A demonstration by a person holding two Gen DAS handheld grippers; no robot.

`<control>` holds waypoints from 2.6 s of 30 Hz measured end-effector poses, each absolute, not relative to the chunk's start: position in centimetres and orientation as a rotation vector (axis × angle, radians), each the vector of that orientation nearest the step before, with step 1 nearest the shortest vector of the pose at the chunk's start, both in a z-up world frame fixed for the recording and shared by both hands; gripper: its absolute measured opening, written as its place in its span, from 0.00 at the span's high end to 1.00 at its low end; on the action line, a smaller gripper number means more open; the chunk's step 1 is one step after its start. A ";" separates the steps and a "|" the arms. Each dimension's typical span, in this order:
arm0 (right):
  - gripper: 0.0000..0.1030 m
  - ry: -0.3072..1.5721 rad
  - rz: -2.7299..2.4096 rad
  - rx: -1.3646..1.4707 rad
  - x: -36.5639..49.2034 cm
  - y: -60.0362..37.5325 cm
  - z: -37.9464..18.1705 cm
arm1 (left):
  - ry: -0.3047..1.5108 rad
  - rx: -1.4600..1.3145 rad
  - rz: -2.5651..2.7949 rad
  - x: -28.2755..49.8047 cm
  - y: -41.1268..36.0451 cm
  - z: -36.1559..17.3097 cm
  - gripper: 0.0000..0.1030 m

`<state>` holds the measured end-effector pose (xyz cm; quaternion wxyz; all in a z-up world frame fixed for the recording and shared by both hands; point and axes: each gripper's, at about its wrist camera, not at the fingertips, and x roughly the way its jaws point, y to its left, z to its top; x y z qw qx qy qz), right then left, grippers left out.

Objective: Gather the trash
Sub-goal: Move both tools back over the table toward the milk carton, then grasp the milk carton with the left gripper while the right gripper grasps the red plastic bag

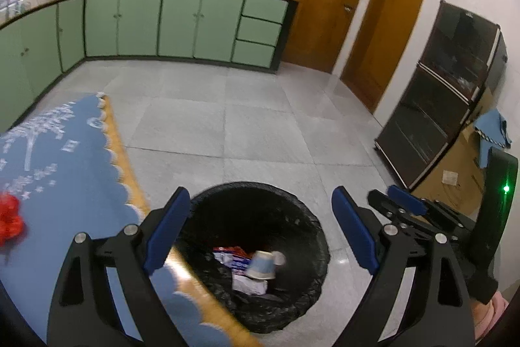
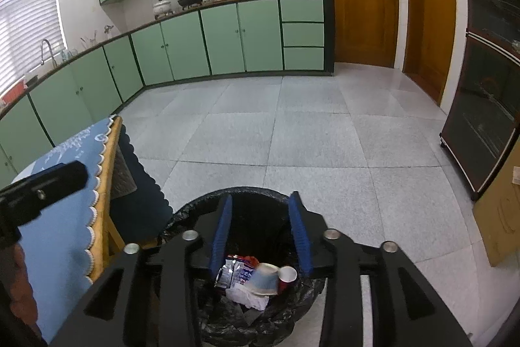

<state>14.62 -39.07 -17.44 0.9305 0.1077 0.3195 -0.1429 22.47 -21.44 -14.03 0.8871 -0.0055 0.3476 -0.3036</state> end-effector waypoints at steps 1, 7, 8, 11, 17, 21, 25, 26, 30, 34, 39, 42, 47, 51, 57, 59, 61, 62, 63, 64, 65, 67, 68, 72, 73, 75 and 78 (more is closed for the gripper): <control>0.55 0.647 -0.292 0.220 14.5 -38.9 -17.2 | 0.715 -0.011 -0.617 22.4 -20.8 -13.6 0.16; 0.30 0.602 -0.259 0.207 13.5 -36.0 -15.5 | 0.668 -0.056 -0.462 20.7 -14.2 -11.9 0.15; 0.27 0.597 -0.248 0.205 13.5 -35.3 -15.2 | 0.659 -0.053 -0.423 20.3 -12.8 -11.6 0.15; 0.23 0.585 -0.207 0.194 13.5 -33.0 -14.5 | 0.637 -0.035 -0.307 19.1 -9.0 -11.3 0.15; 0.17 0.567 -0.118 0.174 13.9 -27.9 -13.7 | 0.618 -0.014 -0.065 16.6 -2.0 -11.2 0.15; 0.17 0.582 -0.050 0.159 14.5 -24.1 -14.0 | 0.614 -0.011 0.086 15.3 1.5 -11.7 0.15; 0.17 0.601 -0.004 0.120 15.0 -20.7 -14.5 | 0.665 -0.046 0.123 15.7 3.6 -13.3 0.15; 0.17 0.604 0.006 0.109 15.1 -19.9 -14.6 | 0.672 -0.048 0.126 15.9 3.9 -13.6 0.15; 0.17 0.610 0.035 0.067 15.2 -17.4 -14.8 | 0.704 -0.045 0.137 16.9 4.4 -14.9 0.17; 0.17 0.615 0.052 0.054 15.2 -16.5 -15.0 | 0.729 -0.069 0.134 17.7 5.0 -16.0 0.27; 0.17 0.613 0.065 0.069 15.5 -15.8 -14.9 | 0.767 -0.108 0.118 18.0 5.6 -17.0 0.47; 0.17 0.615 0.071 0.066 16.0 -15.0 -15.1 | 0.783 -0.118 0.106 18.0 5.9 -17.7 0.61; 0.17 0.627 0.087 0.062 16.6 -13.7 -15.5 | 0.767 -0.134 0.096 17.6 6.6 -17.7 0.66; 0.17 0.636 0.114 0.047 17.3 -12.2 -15.7 | 0.748 -0.157 0.105 17.0 7.6 -17.2 0.68; 0.18 0.643 0.180 0.039 19.1 -9.0 -15.6 | 0.689 -0.153 0.144 16.7 9.8 -15.4 0.68; 0.18 0.646 0.202 0.042 20.1 -7.9 -15.6 | 0.682 -0.157 0.156 17.1 10.6 -15.1 0.68; 0.19 0.647 0.218 0.037 21.0 -6.5 -15.7 | 0.683 -0.157 0.160 17.8 11.2 -14.9 0.68; 0.19 0.646 0.225 0.033 21.5 -5.8 -15.7 | 0.683 -0.155 0.162 18.1 11.5 -14.9 0.68; 0.19 0.646 0.231 0.029 22.1 -5.1 -15.7 | 0.683 -0.154 0.162 18.3 11.8 -14.9 0.68; 0.19 0.647 0.235 0.025 22.5 -4.6 -15.8 | 0.682 -0.152 0.162 18.7 12.0 -14.9 0.68; 0.20 0.650 0.238 0.017 23.0 -3.9 -15.9 | 0.683 -0.151 0.162 19.0 12.2 -14.9 0.68; 0.20 0.657 0.239 0.010 23.8 -3.2 -16.2 | 0.686 -0.153 0.158 19.8 12.6 -14.9 0.68; 0.20 0.662 0.240 0.010 24.3 -2.8 -16.3 | 0.686 -0.152 0.157 20.0 12.8 -15.0 0.68; 0.21 0.687 0.235 -0.005 26.0 -1.7 -17.1 | 0.687 -0.154 0.157 21.1 13.7 -15.2 0.68; 0.21 0.692 0.235 -0.011 26.3 -1.5 -17.3 | 0.687 -0.154 0.157 21.3 13.9 -15.2 0.68; 0.21 0.704 0.230 -0.022 27.1 -1.0 -17.7 | 0.688 -0.147 0.160 21.8 14.4 -15.4 0.68; 0.21 0.730 0.228 -0.024 28.4 -0.5 -18.3 | 0.692 -0.146 0.167 22.3 15.1 -15.6 0.68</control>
